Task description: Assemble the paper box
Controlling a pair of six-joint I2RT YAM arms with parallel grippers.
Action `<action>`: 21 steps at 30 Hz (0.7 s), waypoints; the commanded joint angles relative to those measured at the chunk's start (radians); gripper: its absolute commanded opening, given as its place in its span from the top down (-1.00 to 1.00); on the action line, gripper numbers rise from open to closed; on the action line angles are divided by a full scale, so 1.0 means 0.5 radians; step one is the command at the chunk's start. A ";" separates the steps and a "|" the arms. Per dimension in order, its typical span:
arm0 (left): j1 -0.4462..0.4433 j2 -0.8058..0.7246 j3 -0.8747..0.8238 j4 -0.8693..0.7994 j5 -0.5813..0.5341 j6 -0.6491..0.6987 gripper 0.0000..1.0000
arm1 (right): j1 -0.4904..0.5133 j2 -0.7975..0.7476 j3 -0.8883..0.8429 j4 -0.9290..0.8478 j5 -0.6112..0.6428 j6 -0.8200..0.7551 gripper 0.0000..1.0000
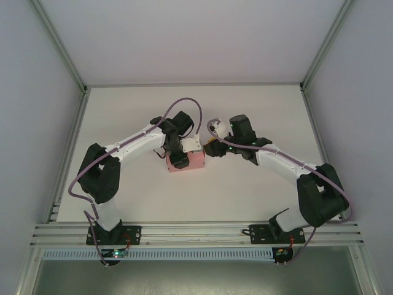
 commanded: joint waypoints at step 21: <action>0.012 0.150 -0.026 0.020 0.023 0.005 0.06 | 0.045 0.025 0.137 -0.232 0.034 -0.034 0.41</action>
